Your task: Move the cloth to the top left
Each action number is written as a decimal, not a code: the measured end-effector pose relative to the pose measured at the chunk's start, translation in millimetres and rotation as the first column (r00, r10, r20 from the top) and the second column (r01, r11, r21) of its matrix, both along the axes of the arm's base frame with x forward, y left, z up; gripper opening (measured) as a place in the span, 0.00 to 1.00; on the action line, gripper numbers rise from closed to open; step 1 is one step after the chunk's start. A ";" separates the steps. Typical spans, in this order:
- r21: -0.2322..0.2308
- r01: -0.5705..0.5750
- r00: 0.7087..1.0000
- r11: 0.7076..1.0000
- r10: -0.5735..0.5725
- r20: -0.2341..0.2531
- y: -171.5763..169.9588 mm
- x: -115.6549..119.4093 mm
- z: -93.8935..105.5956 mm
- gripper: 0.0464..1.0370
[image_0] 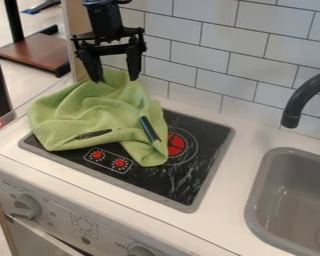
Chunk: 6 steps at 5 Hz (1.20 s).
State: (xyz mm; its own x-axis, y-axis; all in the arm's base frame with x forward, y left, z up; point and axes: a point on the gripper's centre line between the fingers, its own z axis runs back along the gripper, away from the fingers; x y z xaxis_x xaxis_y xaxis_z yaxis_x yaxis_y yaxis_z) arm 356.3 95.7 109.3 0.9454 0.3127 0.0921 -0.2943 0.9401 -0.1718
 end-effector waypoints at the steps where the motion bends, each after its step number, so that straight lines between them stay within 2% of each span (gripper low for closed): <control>1: -0.014 -0.001 0.999 1.000 0.000 -0.041 -1.9 -3.9 -14.1 0.96; 2: -0.030 0.007 0.998 1.000 -0.009 -0.066 -10.3 -11.8 -28.0 0.96; 4: -0.031 0.007 0.997 0.999 -0.010 -0.077 -27.5 -17.7 -45.4 0.96; 6: -0.053 0.072 0.996 0.996 -0.075 -0.055 -55.8 -0.6 -45.8 0.96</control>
